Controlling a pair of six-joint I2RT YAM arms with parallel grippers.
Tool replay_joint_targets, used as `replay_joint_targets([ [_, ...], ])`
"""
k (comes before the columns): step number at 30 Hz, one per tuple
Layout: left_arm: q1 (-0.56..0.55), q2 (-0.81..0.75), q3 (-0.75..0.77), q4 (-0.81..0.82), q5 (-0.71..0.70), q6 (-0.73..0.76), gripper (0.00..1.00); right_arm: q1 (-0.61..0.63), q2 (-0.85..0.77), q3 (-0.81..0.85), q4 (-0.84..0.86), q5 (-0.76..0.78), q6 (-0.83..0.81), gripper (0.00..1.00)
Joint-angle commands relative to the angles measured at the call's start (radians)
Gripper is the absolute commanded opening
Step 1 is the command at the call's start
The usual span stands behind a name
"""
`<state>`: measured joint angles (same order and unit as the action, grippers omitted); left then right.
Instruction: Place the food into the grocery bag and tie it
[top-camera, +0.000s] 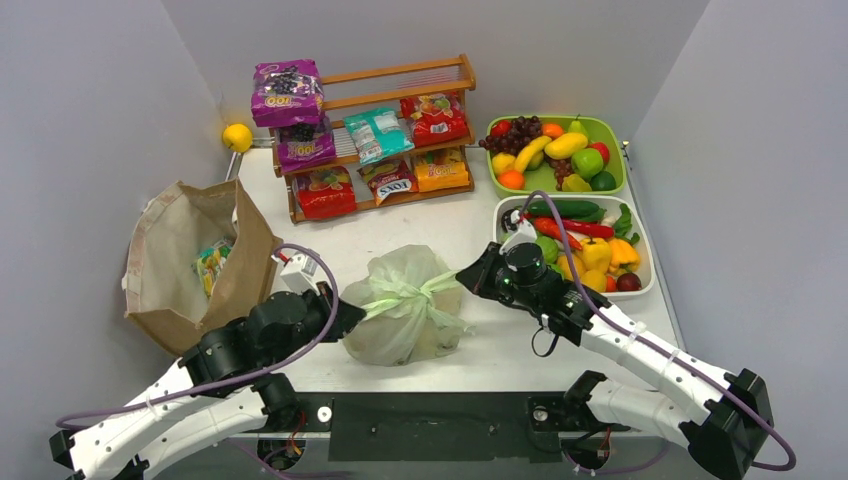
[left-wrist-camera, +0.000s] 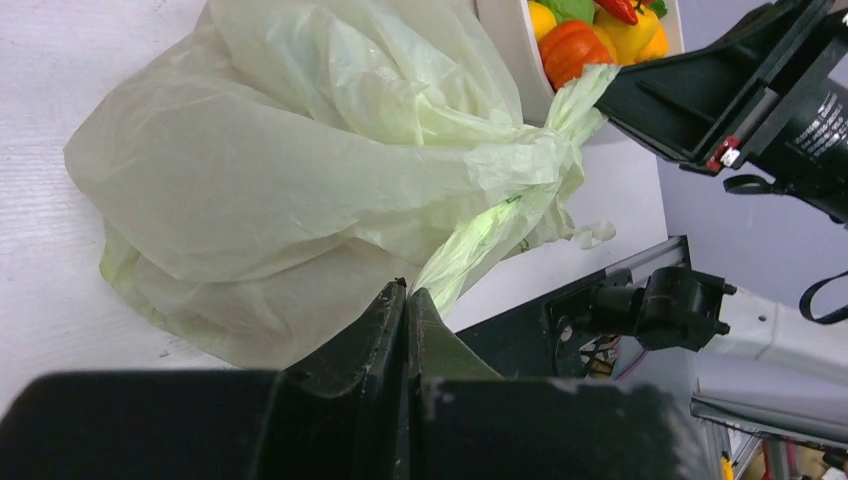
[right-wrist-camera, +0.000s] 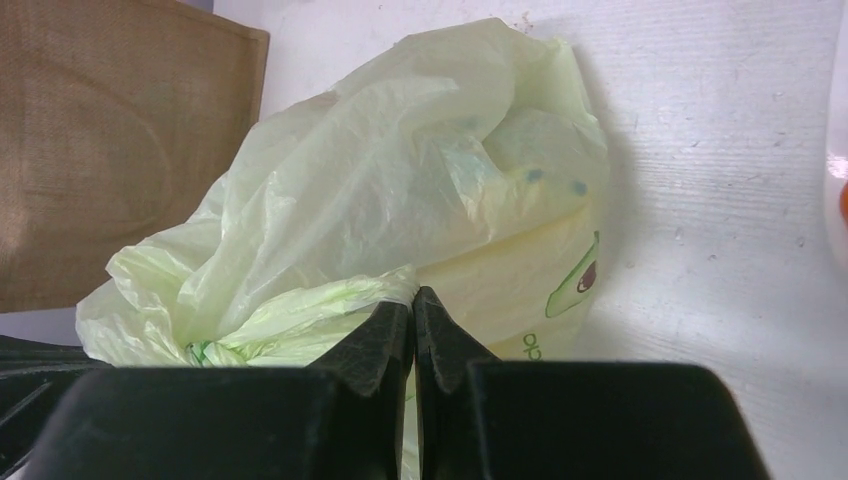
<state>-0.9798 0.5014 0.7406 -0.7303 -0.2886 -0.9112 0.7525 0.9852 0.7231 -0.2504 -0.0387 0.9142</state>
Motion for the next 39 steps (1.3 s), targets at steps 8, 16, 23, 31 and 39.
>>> replay_joint_targets([
  [8, 0.007, 0.173, 0.308, -0.063, -0.079, 0.214, 0.00, 0.038, 0.015, 0.286, -0.147, 0.172, -0.315, 0.00],
  [16, 0.025, 0.397, 0.623, -0.014, -0.085, 0.402, 0.00, 0.088, 0.122, 0.688, -0.226, 0.172, -0.380, 0.00],
  [23, 0.087, 0.392, 0.608, -0.054, -0.166, 0.405, 0.00, 0.036, 0.145, 0.601, -0.298, 0.292, -0.328, 0.00],
  [31, 0.173, 0.216, 0.185, -0.116, -0.086, 0.243, 0.00, -0.084, 0.138, 0.231, -0.251, 0.312, -0.280, 0.00],
  [39, 0.177, 0.180, 0.128, -0.026, -0.007, 0.212, 0.00, -0.087, 0.143, 0.316, -0.262, 0.244, -0.324, 0.00],
])
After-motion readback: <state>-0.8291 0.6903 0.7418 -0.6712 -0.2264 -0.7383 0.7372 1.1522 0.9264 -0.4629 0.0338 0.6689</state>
